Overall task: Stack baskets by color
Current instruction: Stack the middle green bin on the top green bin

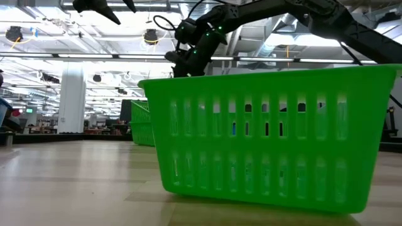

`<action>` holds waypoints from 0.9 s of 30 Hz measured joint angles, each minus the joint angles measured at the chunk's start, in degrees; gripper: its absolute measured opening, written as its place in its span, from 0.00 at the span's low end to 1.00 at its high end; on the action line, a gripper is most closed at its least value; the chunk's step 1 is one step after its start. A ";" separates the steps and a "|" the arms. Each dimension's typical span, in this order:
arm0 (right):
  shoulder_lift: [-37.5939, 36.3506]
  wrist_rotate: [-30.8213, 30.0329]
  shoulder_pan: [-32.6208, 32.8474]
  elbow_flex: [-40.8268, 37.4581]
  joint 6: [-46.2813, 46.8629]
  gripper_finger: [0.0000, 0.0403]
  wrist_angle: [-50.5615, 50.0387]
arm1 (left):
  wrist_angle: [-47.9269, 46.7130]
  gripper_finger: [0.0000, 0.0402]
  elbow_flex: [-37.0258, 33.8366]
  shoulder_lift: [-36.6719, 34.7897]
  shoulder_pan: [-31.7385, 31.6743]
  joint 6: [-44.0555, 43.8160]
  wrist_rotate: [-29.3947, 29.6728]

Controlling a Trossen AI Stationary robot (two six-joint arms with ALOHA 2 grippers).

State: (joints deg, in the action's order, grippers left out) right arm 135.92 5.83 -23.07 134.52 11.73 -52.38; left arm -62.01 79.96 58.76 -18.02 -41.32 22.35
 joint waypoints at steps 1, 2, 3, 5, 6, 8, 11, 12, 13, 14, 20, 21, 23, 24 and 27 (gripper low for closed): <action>0.03 0.32 0.00 0.00 -0.97 0.50 0.13 | -0.01 0.68 0.00 0.00 0.00 0.06 0.00; 0.09 0.56 0.06 -0.02 -2.07 0.50 0.27 | -0.01 0.68 0.00 0.00 -0.02 0.07 0.00; 0.12 0.65 0.22 -0.02 -2.99 0.49 0.73 | -0.01 0.68 0.00 0.00 -0.01 0.09 0.00; 0.13 0.52 0.54 -0.02 -4.04 0.47 1.46 | -0.01 0.68 0.00 0.00 0.00 0.09 0.00; 0.13 0.35 0.70 -0.02 -4.12 0.46 1.89 | -0.03 0.68 0.00 0.00 -0.01 0.09 0.00; 0.15 0.09 0.94 -0.02 -4.19 0.45 2.64 | -0.19 0.68 0.00 0.00 -0.01 0.09 -0.02; 0.15 -1.08 0.81 -0.02 -4.36 0.43 3.50 | -0.32 0.68 -0.02 0.00 -0.02 0.06 -0.43; 0.15 -1.43 0.59 -0.02 -4.60 0.43 3.50 | -0.32 0.68 -0.02 0.00 0.00 0.06 -0.46; 0.18 -1.46 0.37 -0.02 -4.69 0.42 3.49 | -0.32 0.68 -0.02 0.00 -0.02 0.06 -0.48; 0.20 -1.45 0.25 -0.10 -4.69 0.42 3.55 | -0.32 0.68 -0.02 0.00 -0.02 0.06 -0.48; 0.20 -1.39 0.21 -4.84 -3.82 0.43 4.63 | -0.32 0.68 -0.02 0.00 0.00 0.21 -0.50; 0.21 -1.37 0.33 -5.73 -3.48 0.44 4.82 | -0.32 0.68 -0.02 0.00 -0.02 0.36 -0.50; 0.34 -1.36 0.57 -6.84 -3.40 0.45 4.69 | -0.32 0.68 -0.02 0.00 -0.02 0.40 -0.50; 0.35 -1.36 0.57 -7.19 -3.41 0.45 4.94 | -0.31 0.68 -0.02 0.00 -0.02 0.43 -0.50; 0.35 -1.32 0.52 -7.32 -3.35 0.45 5.44 | -0.32 0.68 -0.02 0.00 0.00 0.52 -0.50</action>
State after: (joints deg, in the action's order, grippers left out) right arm 136.27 4.51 -22.55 127.20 8.38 -46.94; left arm -62.33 79.94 58.76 -18.02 -40.80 21.85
